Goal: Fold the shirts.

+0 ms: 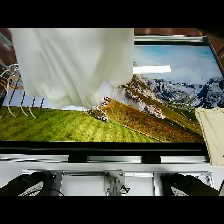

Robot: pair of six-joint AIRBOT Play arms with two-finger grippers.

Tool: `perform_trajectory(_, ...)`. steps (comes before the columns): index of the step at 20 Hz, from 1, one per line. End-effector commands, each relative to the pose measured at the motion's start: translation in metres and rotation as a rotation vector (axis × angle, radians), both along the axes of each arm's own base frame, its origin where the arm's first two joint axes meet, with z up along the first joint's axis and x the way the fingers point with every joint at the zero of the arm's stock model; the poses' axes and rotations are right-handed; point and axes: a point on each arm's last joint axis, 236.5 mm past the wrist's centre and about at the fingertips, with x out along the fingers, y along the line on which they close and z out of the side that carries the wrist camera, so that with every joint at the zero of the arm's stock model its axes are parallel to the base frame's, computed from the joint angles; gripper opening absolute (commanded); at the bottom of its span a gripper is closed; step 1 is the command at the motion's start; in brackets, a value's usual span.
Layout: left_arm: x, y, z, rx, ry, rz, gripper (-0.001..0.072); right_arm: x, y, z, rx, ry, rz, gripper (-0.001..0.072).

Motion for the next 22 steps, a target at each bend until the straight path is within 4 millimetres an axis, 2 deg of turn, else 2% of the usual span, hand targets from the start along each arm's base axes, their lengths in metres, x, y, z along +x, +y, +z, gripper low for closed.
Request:
perform_trajectory(1,0.014,0.013,-0.113,0.177,0.334,0.054,0.0056,0.011,-0.035,-0.113,-0.235,0.331,-0.153,0.0076)
perform_trajectory(4,0.027,-0.013,-0.201,0.18,0.556,-0.003,0.0056,0.022,-0.021,-0.181,-0.291,0.482,-0.135,0.0076)
perform_trajectory(6,0.023,-0.032,-0.253,0.169,0.712,-0.066,0.0056,0.039,-0.022,-0.217,-0.352,0.535,-0.159,0.0075)
perform_trajectory(9,0.013,-0.048,-0.3,0.162,0.856,-0.117,0.0056,0.062,-0.034,-0.25,-0.402,0.578,-0.238,0.0076)
perform_trajectory(11,0.01,-0.048,-0.312,0.172,0.884,-0.117,0.0062,0.068,-0.042,-0.256,-0.418,0.584,-0.26,0.0075)
perform_trajectory(12,0.011,-0.046,-0.311,0.169,0.883,-0.114,0.0151,0.066,-0.044,-0.257,-0.425,0.589,-0.262,0.0075)
perform_trajectory(13,0.013,-0.045,-0.308,0.165,0.877,-0.11,0.0272,0.062,-0.049,-0.259,-0.446,0.605,-0.257,0.0075)
perform_trajectory(14,0.016,-0.041,-0.304,0.159,0.87,-0.1,0.0329,0.051,-0.055,-0.263,-0.495,0.629,-0.239,0.0076)
perform_trajectory(15,0.02,-0.034,-0.3,0.152,0.863,-0.087,0.0356,0.036,-0.066,-0.271,-0.571,0.674,-0.223,0.0076)
perform_trajectory(17,0.031,-0.015,-0.293,0.143,0.849,-0.052,0.0362,0.005,-0.096,-0.285,-0.725,0.783,-0.223,0.0075)
perform_trajectory(18,0.036,-0.004,-0.294,0.144,0.844,-0.035,0.0468,-0.002,-0.111,-0.289,-0.784,0.818,-0.25,0.0075)
perform_trajectory(19,0.04,0.01,-0.301,0.156,0.864,-0.004,0.0662,-0.004,-0.124,-0.29,-0.828,0.83,-0.287,0.0076)
perform_trajectory(20,0.04,0.022,-0.313,0.184,0.905,0.016,0.0699,-0.004,-0.128,-0.29,-0.839,0.832,-0.304,0.0075)
perform_trajectory(22,0.033,0.038,-0.351,0.253,1.018,0.019,0.0699,0.005,-0.124,-0.293,-0.8,0.818,-0.33,0.0075)
